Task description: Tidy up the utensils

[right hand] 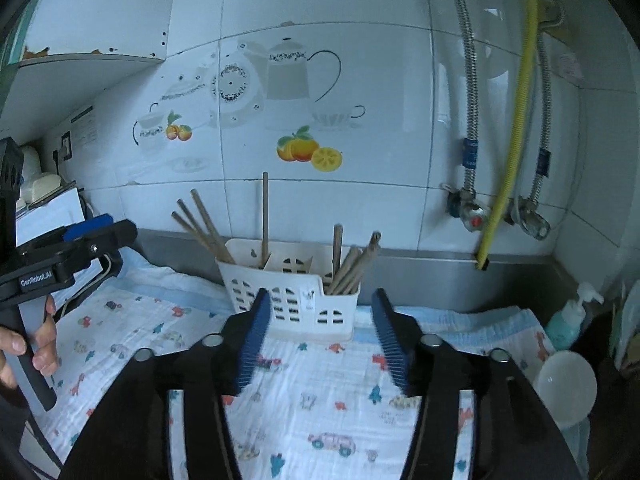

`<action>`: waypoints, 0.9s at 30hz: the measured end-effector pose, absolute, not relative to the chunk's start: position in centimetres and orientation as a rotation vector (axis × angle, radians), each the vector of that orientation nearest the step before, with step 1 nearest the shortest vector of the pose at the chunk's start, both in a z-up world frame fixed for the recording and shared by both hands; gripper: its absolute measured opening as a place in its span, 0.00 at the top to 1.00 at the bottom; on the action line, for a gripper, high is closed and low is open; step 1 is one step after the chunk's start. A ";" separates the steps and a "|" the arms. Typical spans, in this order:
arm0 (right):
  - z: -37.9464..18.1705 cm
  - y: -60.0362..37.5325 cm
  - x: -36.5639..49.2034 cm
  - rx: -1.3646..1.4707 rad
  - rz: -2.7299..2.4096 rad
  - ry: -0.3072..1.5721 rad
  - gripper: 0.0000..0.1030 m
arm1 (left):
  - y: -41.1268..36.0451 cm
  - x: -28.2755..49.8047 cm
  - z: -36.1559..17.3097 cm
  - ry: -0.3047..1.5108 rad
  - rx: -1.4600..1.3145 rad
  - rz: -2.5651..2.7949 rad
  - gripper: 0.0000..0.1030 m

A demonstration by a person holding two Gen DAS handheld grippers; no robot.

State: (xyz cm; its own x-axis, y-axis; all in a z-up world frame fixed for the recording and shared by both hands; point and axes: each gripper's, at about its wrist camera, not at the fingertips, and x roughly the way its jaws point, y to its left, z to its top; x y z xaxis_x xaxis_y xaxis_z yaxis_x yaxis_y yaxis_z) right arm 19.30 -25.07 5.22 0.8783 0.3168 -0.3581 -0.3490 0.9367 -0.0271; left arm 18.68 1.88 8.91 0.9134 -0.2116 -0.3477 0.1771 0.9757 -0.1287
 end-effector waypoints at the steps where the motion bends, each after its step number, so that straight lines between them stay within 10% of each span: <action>1: 4.9 -25.0 18.7 -0.095 0.348 0.358 0.41 | 1.9 18.2 8.6 0.373 -0.097 -0.200 0.13; 10: 2.1 -25.1 15.3 -0.098 0.339 0.382 0.14 | 2.4 14.3 5.9 0.394 -0.097 -0.173 0.05; 27: -0.4 -25.8 11.7 -0.084 0.285 0.408 0.07 | 3.0 9.5 3.2 0.437 -0.093 -0.137 0.05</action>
